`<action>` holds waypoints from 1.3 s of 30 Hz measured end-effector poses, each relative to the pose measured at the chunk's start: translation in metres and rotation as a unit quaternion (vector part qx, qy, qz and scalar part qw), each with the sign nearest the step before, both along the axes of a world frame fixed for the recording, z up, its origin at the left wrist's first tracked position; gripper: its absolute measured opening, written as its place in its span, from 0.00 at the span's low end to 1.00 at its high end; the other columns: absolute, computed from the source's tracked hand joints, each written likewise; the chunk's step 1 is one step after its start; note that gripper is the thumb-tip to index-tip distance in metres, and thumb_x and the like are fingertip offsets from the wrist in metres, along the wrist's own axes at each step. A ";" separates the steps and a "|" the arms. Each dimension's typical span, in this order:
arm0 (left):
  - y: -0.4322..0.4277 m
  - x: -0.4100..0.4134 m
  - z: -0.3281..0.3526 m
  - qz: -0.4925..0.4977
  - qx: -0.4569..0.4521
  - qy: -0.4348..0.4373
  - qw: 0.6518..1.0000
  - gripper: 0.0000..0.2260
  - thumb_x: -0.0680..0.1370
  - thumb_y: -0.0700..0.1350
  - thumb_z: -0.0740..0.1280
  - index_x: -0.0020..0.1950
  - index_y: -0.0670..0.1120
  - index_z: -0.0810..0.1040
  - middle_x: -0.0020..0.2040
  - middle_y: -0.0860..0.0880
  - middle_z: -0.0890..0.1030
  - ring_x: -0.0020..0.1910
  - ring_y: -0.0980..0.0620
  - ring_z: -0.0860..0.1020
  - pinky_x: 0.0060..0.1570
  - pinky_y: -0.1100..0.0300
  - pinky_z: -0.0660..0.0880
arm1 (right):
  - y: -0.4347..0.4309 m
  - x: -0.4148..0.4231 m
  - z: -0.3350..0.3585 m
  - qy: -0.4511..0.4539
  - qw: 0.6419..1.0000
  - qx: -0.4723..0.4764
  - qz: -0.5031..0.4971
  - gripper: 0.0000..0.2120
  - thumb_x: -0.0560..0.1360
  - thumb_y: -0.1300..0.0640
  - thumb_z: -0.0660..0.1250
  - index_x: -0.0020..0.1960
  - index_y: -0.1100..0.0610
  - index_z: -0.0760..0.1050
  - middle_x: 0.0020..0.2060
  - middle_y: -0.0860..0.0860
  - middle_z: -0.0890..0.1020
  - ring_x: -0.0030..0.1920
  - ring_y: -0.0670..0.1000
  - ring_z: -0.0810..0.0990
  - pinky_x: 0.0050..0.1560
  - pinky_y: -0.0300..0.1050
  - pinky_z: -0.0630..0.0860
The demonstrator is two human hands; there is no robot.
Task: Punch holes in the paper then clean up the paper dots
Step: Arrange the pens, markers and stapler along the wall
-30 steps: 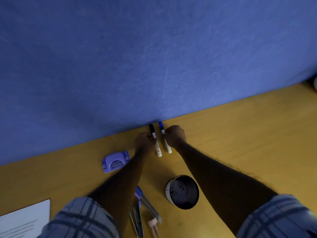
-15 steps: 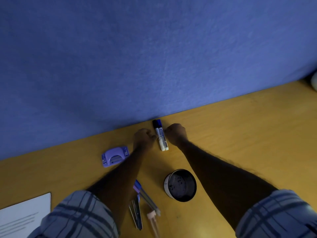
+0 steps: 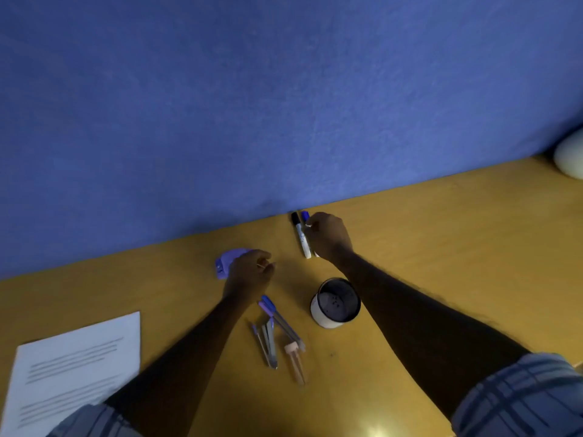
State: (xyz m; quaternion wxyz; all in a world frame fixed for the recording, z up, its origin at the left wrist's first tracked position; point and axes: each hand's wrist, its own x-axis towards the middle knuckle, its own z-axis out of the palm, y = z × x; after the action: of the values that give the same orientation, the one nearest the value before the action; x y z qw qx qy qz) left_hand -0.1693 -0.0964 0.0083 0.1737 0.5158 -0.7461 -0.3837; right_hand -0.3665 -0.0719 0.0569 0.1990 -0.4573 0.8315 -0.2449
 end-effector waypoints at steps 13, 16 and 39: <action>0.072 0.105 -0.023 0.050 0.037 -0.041 0.997 0.11 0.74 0.47 0.71 0.55 0.47 0.82 0.50 0.49 0.85 0.46 0.55 0.81 0.47 0.62 0.74 | 0.099 0.109 -0.018 0.052 0.987 0.053 0.143 0.08 0.75 0.58 0.64 0.45 0.59 0.81 0.44 0.55 0.85 0.46 0.56 0.82 0.45 0.49 0.78; 0.082 0.113 -0.027 0.051 0.041 -0.046 0.997 0.11 0.74 0.46 0.71 0.55 0.46 0.82 0.51 0.48 0.85 0.47 0.51 0.82 0.50 0.56 0.78 | 0.117 0.117 -0.033 0.049 0.985 0.120 0.118 0.10 0.77 0.54 0.63 0.49 0.59 0.80 0.44 0.55 0.84 0.44 0.55 0.82 0.42 0.48 0.80; 0.109 0.085 -0.013 -0.077 0.163 0.105 0.978 0.13 0.76 0.48 0.70 0.59 0.46 0.79 0.41 0.57 0.84 0.43 0.65 0.82 0.37 0.73 0.74 | 0.147 0.115 -0.036 -0.072 0.988 0.122 0.064 0.11 0.71 0.50 0.74 0.41 0.59 0.84 0.35 0.51 0.84 0.32 0.45 0.80 0.32 0.40 0.76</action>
State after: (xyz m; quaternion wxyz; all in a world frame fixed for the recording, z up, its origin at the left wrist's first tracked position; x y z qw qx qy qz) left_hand -0.0840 0.0128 -0.0047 0.1348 0.4345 -0.6890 -0.5643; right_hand -0.2518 0.0750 0.0210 0.3281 -0.4628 0.8077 -0.1609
